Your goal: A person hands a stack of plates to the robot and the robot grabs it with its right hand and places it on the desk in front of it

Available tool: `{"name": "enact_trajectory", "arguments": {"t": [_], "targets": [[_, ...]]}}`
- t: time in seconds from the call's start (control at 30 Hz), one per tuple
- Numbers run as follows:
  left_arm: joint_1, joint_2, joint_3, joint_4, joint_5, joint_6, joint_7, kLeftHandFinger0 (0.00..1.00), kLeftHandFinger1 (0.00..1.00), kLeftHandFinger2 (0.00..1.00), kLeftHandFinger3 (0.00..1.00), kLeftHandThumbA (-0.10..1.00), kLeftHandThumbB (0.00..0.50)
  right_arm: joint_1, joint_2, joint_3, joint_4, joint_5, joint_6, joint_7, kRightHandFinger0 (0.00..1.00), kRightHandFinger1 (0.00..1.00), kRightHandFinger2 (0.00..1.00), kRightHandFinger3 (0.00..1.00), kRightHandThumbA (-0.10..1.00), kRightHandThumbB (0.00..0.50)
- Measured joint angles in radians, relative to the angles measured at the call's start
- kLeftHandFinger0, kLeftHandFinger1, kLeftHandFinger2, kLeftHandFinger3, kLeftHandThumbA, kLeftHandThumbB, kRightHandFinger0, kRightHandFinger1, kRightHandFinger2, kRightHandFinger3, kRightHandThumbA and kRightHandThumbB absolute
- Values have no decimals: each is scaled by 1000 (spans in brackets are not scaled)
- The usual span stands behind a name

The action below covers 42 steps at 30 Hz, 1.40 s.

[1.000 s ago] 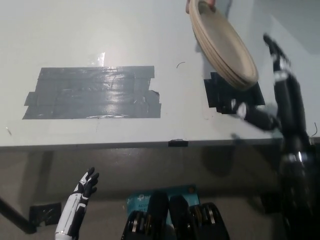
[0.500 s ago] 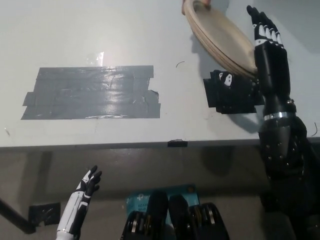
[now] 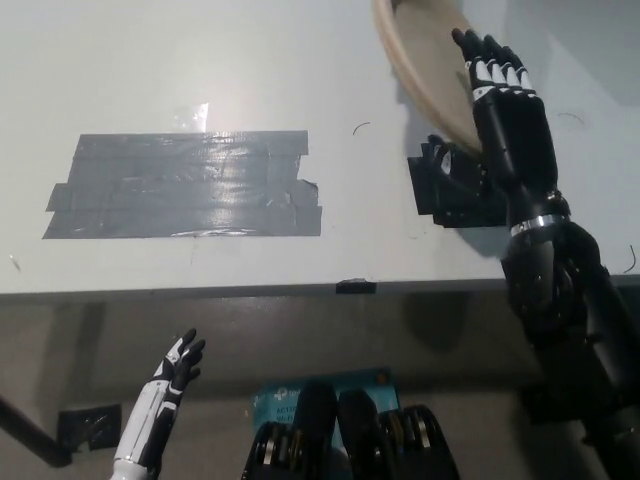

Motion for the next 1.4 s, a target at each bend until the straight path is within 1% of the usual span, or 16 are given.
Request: {"name": "enact_trajectory", "arguments": {"t": [0.07,0.13,0.2,0.3,0.5,0.57,0.63,0.7,0.77,0.93,1.0,1.03,1.13,1.2,1.3,1.4], "targets": [[0,0,1,0,-1,0,0,1000,1000,1000,1000,990,251,-23,-14,12,88,-33,3,-38,6,0,4,95,774,117],[0,0,1,0,-1,0,-1,1000,1000,1000,1000,988,249,-27,-18,13,116,-47,9,-55,0,0,66,107,820,74],[0,0,1,0,-1,0,-1,1000,1000,1000,1000,989,240,-29,-20,11,138,-62,14,-92,0,0,96,82,816,65],[-1,0,1,0,-1,0,-2,1000,1000,1000,1000,986,240,-31,-20,7,151,-73,13,-144,0,0,61,59,901,45],[2,0,1,0,-1,0,-6,1000,1000,1000,1000,979,247,-31,-19,0,134,-87,8,-228,0,0,42,0,928,32],[5,0,1,0,-1,0,-6,1000,1000,1000,1000,976,242,-31,-19,0,125,-88,6,-243,0,0,107,8,895,2],[6,0,1,0,-1,0,-6,1000,1000,1000,1000,975,240,-31,-20,0,114,-88,0,-258,0,0,107,11,842,5],[6,0,1,0,-1,0,-6,1000,1000,1000,1000,974,241,-31,-22,-5,92,-86,-14,-276,0,0,111,27,901,5],[5,0,1,0,-1,0,-6,1000,1000,1000,1000,973,241,-30,-26,-9,64,-86,-16,-281,0,0,98,24,838,10],[1,0,1,0,-1,0,-6,1000,1000,1000,1000,979,236,-30,-47,-37,-58,-78,-34,-284,0,0,163,92,669,22],[-2,1,1,0,-1,0,-7,1000,1000,1000,1000,989,238,-30,-59,-44,-87,-76,-44,-284,0,0,153,73,658,30],[-3,1,1,0,-1,0,-7,1000,1000,1000,1000,992,235,-30,-65,-45,-93,-76,-48,-284,0,0,112,53,722,29],[-6,1,1,0,-1,0,-7,1000,1000,1000,1000,991,234,-30,-86,-43,-94,-80,-54,-283,0,0,77,53,710,29],[-8,1,1,0,-1,0,-8,1000,1000,1000,1000,985,227,-30,-98,-37,-85,-86,-54,-281,0,0,82,73,670,37],[-12,1,2,0,-2,0,-9,1000,1000,1000,1000,984,223,-29,-127,-12,-32,-97,-55,-275,0,0,45,19,572,56],[-17,1,2,0,-1,1,-9,1000,1000,1000,1000,991,225,-28,-139,17,60,-106,-59,-276,0,0,25,8,564,52]]}}
